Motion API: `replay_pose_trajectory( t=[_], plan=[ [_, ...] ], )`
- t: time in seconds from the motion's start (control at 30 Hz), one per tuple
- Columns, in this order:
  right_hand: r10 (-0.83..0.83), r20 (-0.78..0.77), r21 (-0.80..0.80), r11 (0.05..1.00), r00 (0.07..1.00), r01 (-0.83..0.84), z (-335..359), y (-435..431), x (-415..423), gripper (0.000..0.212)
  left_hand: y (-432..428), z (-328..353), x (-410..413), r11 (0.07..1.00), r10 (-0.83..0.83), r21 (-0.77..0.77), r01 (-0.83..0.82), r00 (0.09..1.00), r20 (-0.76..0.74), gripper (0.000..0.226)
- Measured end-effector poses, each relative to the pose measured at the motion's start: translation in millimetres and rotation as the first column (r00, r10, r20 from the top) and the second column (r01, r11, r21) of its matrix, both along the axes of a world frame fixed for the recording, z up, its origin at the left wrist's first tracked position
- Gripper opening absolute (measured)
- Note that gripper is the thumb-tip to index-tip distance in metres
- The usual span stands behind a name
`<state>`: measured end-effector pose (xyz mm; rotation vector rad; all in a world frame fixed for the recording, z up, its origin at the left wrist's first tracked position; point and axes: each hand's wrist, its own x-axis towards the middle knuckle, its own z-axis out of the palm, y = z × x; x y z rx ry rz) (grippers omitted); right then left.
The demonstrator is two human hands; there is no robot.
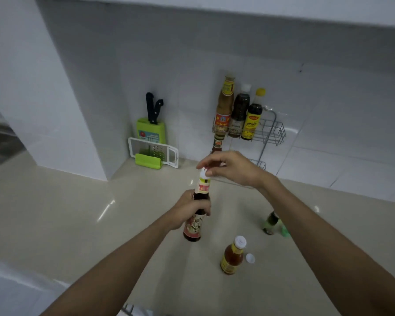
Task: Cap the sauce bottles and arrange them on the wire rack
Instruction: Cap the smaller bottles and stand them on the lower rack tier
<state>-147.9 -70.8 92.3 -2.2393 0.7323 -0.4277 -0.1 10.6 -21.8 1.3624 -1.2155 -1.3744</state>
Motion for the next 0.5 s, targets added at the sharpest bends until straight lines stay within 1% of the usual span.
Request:
replay_pose_trajectory(
  t=[0.1,0.17,0.23,0.3,0.33,0.4,0.47,0.5],
  plan=[
    [0.086,0.007,0.048,0.995,0.996,-0.087,38,-14,-5,0.026,-16,33,-1,0.987,-0.16,-0.037,0.156,0.976,-0.148,0.016],
    [0.132,0.018,0.111,0.985,0.991,-0.133,55,-21,-11,0.028,-24,45,-1,0.967,-0.255,-0.055,0.249,0.946,-0.199,0.021],
    [0.156,0.022,0.166,0.973,0.987,-0.158,63,-27,-16,0.029,-27,54,-1,0.945,-0.326,-0.058,0.321,0.921,-0.214,0.024],
    [0.152,-0.003,0.178,0.973,0.988,-0.149,66,-30,-19,0.028,-28,58,-3,0.937,-0.349,-0.049,0.346,0.921,-0.172,0.023],
    [0.133,-0.034,0.154,0.98,0.991,-0.126,66,-31,-19,0.028,-29,59,-5,0.943,-0.332,-0.046,0.329,0.934,-0.134,0.022],
    [0.069,-0.096,0.057,0.996,0.993,-0.063,64,-31,-17,0.027,-31,56,-8,0.967,-0.25,-0.057,0.247,0.967,-0.047,0.02],
    [0.006,-0.127,-0.081,0.997,0.992,-0.016,60,-28,-14,0.026,-32,52,-9,0.98,-0.184,-0.075,0.183,0.983,-0.002,0.019],
    [-0.013,-0.144,-0.167,0.986,0.99,-0.012,58,-26,-12,0.025,-33,51,-8,0.98,-0.18,-0.08,0.18,0.984,0.007,0.018]
  ],
)
